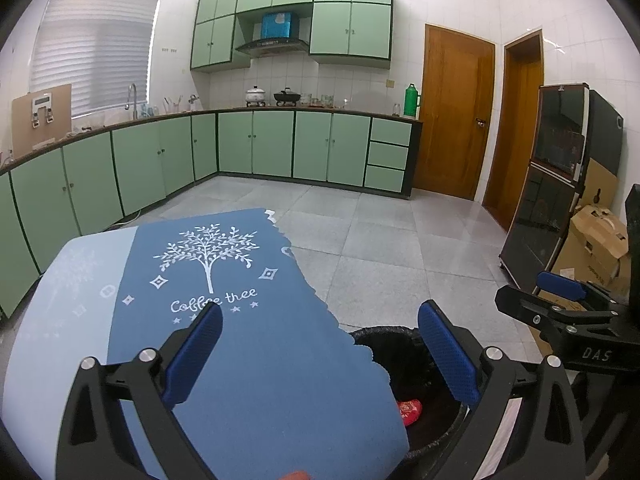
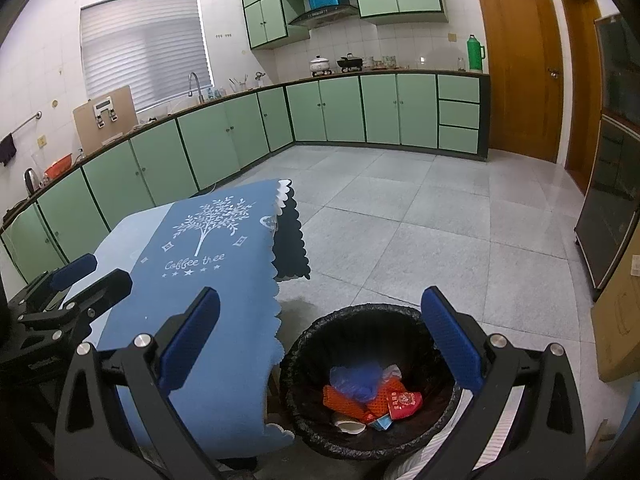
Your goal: Collect trash
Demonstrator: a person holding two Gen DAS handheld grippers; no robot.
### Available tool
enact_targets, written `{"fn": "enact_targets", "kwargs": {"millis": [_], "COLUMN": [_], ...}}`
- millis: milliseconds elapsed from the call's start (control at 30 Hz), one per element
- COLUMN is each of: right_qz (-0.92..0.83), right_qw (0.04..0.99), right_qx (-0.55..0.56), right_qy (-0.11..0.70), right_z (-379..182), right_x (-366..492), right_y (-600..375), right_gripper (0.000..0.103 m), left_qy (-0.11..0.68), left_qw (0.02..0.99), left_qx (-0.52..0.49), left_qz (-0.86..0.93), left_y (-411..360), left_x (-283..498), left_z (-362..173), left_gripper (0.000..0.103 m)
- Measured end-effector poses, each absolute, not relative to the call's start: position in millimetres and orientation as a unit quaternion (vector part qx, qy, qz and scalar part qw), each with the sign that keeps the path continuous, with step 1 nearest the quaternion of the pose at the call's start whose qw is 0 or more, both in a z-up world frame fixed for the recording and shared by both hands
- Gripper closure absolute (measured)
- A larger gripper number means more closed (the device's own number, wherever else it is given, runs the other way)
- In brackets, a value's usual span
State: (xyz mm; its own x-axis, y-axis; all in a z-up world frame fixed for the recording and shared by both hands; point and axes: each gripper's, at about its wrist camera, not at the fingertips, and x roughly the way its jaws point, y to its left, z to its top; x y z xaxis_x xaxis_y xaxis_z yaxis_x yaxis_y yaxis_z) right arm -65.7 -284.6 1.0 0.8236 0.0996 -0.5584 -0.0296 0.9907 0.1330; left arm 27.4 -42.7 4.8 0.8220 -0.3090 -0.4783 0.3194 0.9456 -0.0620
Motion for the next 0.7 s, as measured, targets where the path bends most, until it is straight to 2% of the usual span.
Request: {"fn": "enact_targets", "kwargs": {"millis": [700], "right_qz": [0.039], "right_qw": [0.954], "right_qx": [0.051], "right_qy": [0.292], "right_z": [4.3], "right_x": [-64.6], "right_y": [-278.0], "right_gripper": [0.005], "left_qy": [0.242], "left_qw": [0.957], "left_qx": [0.008], "left_qz": [-0.160], "left_y": [-36.7], "left_x": [24.2], "left_z": [5.2], "left_gripper": [0.007]}}
